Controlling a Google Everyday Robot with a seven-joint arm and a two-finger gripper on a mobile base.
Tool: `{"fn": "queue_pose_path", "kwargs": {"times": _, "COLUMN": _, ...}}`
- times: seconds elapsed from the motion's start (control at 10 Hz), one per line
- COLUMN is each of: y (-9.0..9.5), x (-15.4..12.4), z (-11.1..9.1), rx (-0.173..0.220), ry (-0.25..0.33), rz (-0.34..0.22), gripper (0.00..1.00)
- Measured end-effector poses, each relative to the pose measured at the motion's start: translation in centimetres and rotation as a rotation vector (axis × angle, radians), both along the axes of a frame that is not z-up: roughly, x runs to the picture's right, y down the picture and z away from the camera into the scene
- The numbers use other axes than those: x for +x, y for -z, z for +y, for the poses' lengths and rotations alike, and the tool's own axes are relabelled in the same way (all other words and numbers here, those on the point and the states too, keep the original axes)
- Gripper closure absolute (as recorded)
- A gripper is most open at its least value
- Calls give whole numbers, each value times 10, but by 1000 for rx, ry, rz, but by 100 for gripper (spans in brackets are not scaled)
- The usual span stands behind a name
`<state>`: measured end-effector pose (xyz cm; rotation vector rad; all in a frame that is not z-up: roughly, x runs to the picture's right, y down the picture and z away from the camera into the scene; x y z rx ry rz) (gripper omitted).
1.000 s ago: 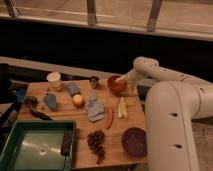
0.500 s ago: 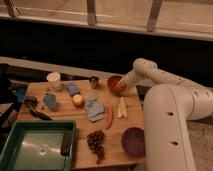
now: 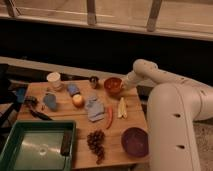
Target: Stack bowls on top of each other
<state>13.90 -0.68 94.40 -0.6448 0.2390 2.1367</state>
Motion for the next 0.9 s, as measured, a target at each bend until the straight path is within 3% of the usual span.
{"fn": "queue_pose_path", "kwargs": {"times": 0.4, "y": 81, "x": 11, "z": -6, "rx": 79, "ry": 85, "rz": 18, "gripper": 100}}
{"fn": "queue_pose_path", "kwargs": {"times": 0.6, "y": 126, "x": 20, "z": 15, "rx": 101, "ry": 139, "rz": 21, "gripper": 100}}
{"fn": "queue_pose_path", "kwargs": {"times": 0.9, "y": 174, "x": 20, "z": 70, "rx": 86, "ry": 249, "rz": -36, "gripper": 100}}
